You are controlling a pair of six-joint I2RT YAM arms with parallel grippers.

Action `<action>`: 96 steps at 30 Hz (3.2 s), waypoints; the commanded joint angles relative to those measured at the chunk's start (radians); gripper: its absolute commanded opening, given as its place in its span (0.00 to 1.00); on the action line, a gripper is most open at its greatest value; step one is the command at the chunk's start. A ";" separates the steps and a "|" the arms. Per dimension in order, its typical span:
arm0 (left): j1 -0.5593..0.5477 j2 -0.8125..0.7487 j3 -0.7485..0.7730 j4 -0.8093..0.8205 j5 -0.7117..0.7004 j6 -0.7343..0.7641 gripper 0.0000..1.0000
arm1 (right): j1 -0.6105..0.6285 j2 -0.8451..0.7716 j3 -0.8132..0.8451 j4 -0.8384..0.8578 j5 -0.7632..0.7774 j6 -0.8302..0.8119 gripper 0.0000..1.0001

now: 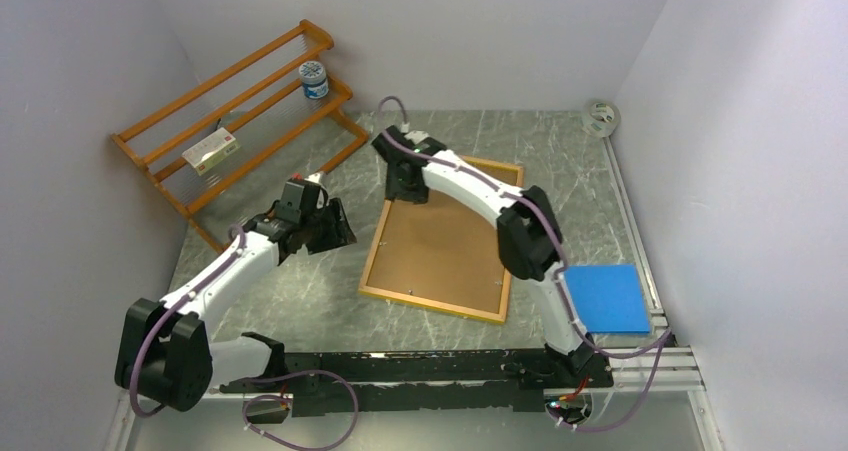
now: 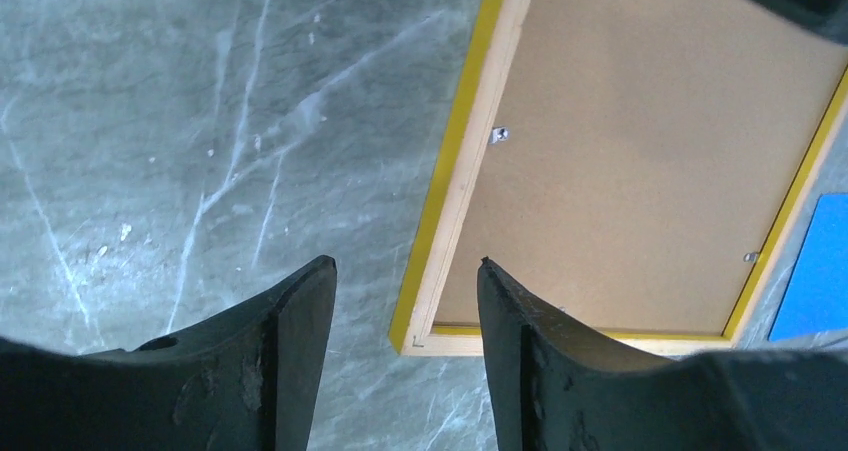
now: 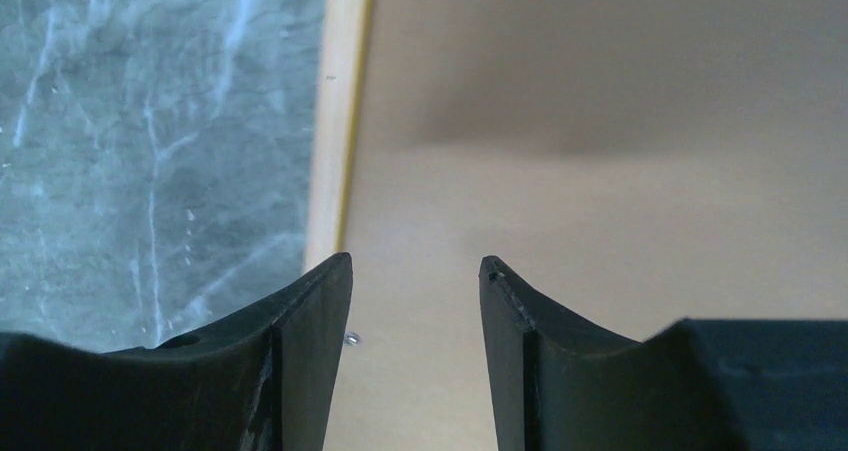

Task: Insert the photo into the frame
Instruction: Turn over the photo frame at the center of the board.

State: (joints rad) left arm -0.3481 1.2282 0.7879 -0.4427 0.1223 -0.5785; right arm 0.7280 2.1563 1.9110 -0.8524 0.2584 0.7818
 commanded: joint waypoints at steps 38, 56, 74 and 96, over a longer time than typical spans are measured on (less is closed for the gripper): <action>0.014 -0.038 -0.131 0.149 0.083 -0.101 0.63 | 0.139 0.275 0.363 -0.315 0.053 -0.064 0.23; 0.015 0.154 -0.144 0.521 0.565 -0.158 0.78 | 0.062 0.016 0.283 -0.200 -0.192 0.099 0.00; 0.015 0.245 0.020 0.457 0.791 -0.131 0.20 | 0.029 -0.095 0.230 -0.096 -0.208 0.137 0.00; 0.090 0.275 0.829 -0.384 0.433 0.404 0.02 | -0.177 -0.576 -0.058 0.078 -0.160 0.062 0.62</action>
State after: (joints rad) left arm -0.2672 1.4986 1.4406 -0.7883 0.6769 -0.3908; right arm 0.5804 1.6505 1.9503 -0.9096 0.1886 0.8650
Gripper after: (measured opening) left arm 0.277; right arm 0.616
